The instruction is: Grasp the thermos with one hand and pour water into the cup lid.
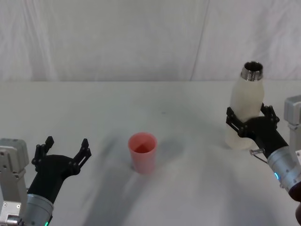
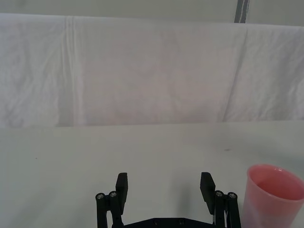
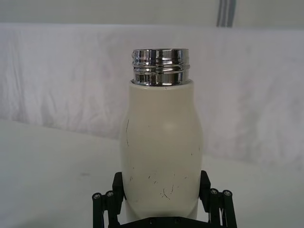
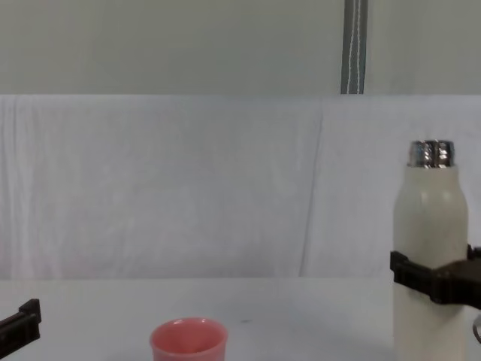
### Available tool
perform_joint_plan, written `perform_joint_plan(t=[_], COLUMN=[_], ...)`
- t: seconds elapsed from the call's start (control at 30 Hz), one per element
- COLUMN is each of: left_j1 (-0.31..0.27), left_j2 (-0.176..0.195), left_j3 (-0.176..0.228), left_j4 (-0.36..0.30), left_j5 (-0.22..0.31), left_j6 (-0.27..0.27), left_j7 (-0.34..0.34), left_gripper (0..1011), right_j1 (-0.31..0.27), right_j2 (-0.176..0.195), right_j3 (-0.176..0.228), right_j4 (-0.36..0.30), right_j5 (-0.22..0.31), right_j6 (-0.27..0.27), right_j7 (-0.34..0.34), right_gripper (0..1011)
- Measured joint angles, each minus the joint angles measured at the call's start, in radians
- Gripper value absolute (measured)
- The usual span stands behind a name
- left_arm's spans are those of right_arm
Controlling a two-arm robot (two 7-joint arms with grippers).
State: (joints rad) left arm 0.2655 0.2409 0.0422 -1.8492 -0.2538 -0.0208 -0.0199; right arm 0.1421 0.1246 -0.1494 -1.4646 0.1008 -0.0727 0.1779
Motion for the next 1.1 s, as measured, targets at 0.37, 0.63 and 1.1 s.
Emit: perform_joint_plan(t=[0.37, 0.63, 1.1], left_j1=[0.0, 0.0, 0.0], left_j2=[0.0, 0.0, 0.0], left_j3=[0.0, 0.0, 0.0], left_j4=[0.0, 0.0, 0.0], left_j5=[0.0, 0.0, 0.0], left_j6=[0.0, 0.0, 0.0], left_j7=[0.0, 0.0, 0.0], left_gripper=[1001, 1001, 1001], right_j1=[0.068, 0.103, 0.126], right_j2=[0.05, 0.115, 0.176], right_j3=[-0.059, -0.118, -0.192], right_j4=[-0.023, -0.056, -0.101], right_j5=[-0.101, -0.235, -0.383], right_j6=[0.034, 0.027, 0.039], right_j7=[0.01, 0.016, 0.046], right_gripper=[951, 951, 951])
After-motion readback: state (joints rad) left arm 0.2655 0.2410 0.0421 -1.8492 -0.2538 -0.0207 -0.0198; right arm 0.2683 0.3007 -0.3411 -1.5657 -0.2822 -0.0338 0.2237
